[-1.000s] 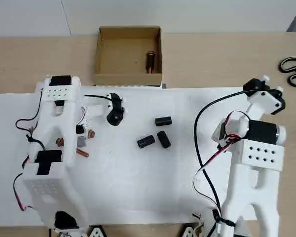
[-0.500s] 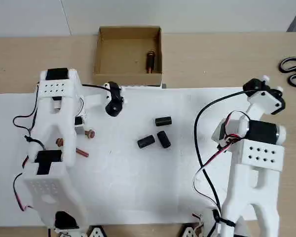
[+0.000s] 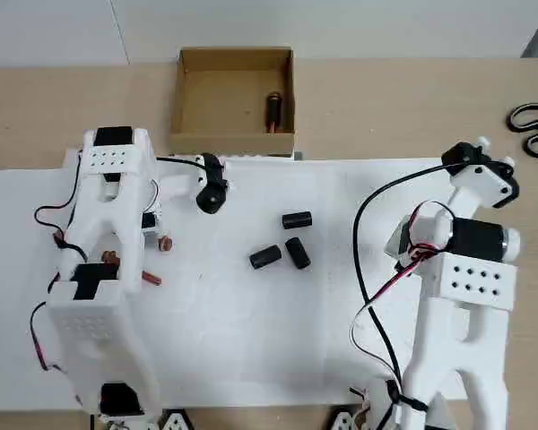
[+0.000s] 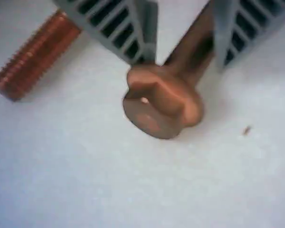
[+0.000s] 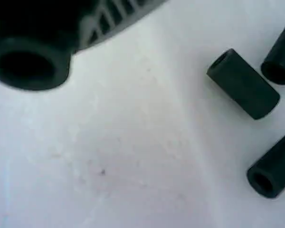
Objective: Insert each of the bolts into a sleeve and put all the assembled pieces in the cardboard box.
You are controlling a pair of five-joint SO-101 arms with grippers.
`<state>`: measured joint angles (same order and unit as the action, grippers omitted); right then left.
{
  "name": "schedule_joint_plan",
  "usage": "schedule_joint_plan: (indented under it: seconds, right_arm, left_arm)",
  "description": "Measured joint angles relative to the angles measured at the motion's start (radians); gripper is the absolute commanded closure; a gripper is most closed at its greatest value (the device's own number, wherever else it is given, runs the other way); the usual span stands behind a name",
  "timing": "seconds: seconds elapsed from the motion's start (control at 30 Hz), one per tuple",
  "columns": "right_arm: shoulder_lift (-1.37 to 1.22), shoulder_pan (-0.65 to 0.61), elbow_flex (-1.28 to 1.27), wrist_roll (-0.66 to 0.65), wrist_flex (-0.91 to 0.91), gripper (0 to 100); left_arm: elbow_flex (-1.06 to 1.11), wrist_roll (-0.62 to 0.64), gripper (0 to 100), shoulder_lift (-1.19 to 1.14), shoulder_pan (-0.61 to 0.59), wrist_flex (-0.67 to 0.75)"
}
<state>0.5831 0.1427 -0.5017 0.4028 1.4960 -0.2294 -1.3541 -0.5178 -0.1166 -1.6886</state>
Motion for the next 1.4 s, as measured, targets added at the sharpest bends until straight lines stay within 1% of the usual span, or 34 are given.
schedule_joint_plan:
  seconds: [0.2, 0.37, 0.53, 0.67, 0.73, 0.8, 1.1, 1.23, 1.4]
  right_arm:
    - [0.0, 0.0, 0.0, 0.0, 0.0, 99.5]
    - [0.0, 0.0, 0.0, 0.0, 0.0, 99.5]
    - [0.0, 0.0, 0.0, 0.0, 0.0, 99.5]
    - [0.0, 0.0, 0.0, 0.0, 0.0, 99.5]
    - [0.0, 0.0, 0.0, 0.0, 0.0, 99.5]
    - [0.0, 0.0, 0.0, 0.0, 0.0, 99.5]
    - [0.0, 0.0, 0.0, 0.0, 0.0, 99.5]
    - [0.0, 0.0, 0.0, 0.0, 0.0, 99.5]
    - [0.0, 0.0, 0.0, 0.0, 0.0, 99.6]
  left_arm:
    - [0.0, 0.0, 92, -0.008, 0.0, 0.002]
    - [-0.043, 0.0, 92, -0.092, 0.002, 0.002]
    - [-0.103, 0.0, 92, -0.13, 0.002, -0.043]
    - [-0.109, 0.0, 92, -0.133, 0.002, -0.046]
    - [-0.109, 0.0, 95, -0.133, 0.002, -0.046]
    - [-0.109, 0.0, 100, -0.133, 0.002, -0.046]
    - [-0.109, 0.0, 100, -0.133, 0.011, -0.046]
    - [-0.11, 0.0, 100, -0.1, 0.011, -0.046]
    - [-0.11, 0.0, 100, 0.054, 0.021, -0.037]
